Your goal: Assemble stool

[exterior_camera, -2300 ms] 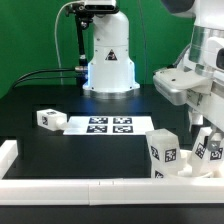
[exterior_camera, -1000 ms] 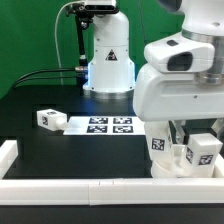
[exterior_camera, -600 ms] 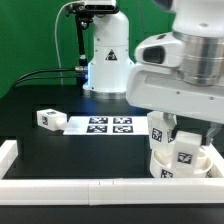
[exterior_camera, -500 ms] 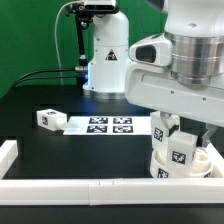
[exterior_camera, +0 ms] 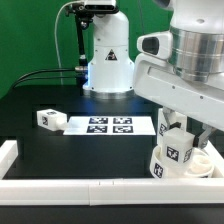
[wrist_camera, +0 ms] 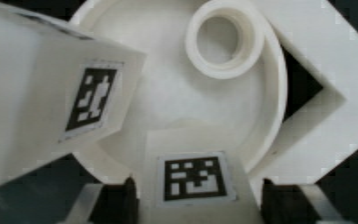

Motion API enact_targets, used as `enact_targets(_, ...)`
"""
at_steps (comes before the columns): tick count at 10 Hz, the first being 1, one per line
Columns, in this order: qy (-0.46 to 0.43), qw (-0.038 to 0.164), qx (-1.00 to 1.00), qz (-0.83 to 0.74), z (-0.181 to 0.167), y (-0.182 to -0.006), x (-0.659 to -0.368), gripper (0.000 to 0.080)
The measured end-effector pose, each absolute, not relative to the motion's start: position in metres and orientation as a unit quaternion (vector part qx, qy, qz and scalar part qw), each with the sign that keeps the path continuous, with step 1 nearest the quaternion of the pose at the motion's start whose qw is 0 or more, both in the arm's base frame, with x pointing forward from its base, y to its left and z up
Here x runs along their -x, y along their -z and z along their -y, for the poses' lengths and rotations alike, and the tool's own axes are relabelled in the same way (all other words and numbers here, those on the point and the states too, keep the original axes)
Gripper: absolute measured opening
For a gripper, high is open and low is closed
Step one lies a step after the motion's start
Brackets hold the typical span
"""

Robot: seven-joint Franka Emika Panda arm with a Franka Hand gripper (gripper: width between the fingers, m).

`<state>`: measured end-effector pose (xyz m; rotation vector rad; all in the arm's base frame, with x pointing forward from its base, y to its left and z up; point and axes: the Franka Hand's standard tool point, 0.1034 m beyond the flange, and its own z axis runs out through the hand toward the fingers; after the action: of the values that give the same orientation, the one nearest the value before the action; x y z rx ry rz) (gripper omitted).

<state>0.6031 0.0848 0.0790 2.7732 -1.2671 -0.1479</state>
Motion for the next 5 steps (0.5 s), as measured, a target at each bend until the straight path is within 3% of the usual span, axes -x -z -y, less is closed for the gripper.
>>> enact_targets(5,0.038,0.046,-0.794,0.606,-0.072,-0.077,-0.604,0.0334)
